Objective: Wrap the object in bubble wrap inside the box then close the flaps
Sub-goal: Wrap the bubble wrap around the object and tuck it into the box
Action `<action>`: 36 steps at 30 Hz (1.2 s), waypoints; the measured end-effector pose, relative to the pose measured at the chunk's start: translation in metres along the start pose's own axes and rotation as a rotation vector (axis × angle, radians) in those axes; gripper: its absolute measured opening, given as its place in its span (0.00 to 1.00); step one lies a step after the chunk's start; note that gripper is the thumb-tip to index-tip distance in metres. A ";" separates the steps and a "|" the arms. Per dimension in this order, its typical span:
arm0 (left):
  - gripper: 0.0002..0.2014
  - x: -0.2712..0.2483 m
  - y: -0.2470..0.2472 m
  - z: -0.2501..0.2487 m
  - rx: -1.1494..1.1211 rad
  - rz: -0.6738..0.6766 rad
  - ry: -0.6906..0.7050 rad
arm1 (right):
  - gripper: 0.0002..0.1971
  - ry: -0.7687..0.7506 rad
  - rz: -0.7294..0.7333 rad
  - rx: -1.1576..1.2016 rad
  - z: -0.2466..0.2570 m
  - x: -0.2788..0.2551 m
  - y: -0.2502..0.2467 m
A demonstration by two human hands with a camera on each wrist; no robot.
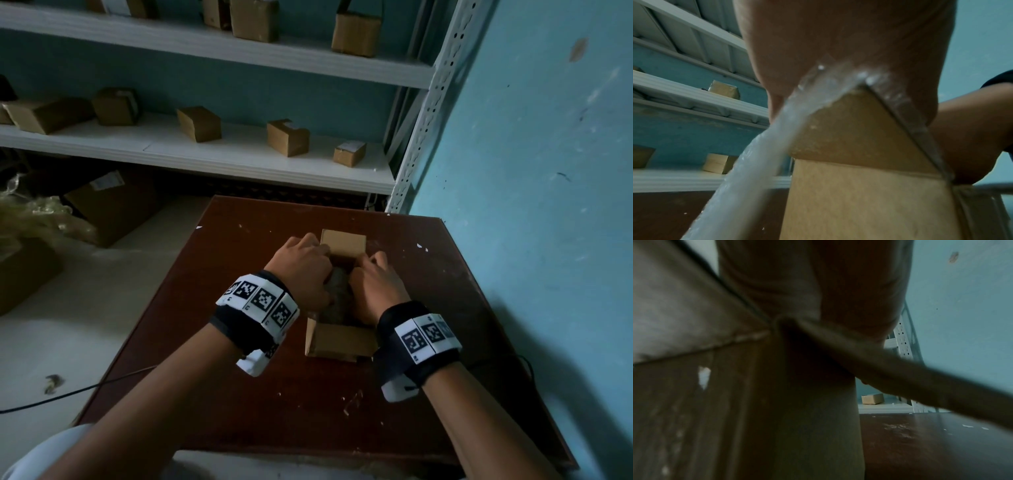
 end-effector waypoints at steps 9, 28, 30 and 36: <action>0.18 -0.006 -0.010 0.005 -0.053 -0.017 -0.011 | 0.15 -0.013 -0.028 -0.033 -0.001 -0.002 0.003; 0.25 -0.006 -0.004 0.012 -0.203 -0.043 -0.028 | 0.10 -0.239 0.095 0.273 0.036 -0.016 -0.005; 0.24 -0.005 -0.004 0.012 -0.216 -0.030 -0.026 | 0.07 -0.236 0.082 0.266 0.037 -0.015 -0.006; 0.24 -0.003 -0.002 0.016 -0.211 0.006 -0.021 | 0.09 -0.204 0.078 0.164 0.042 -0.010 -0.006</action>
Point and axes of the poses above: each hand's wrist, its own x-axis towards the middle knuckle, its own y-axis out of the palm, z = x × y, the point moved 7 cm from there along x, towards the middle knuckle, and after that the axes turned 10 degrees about y, right-handed, at the moved point
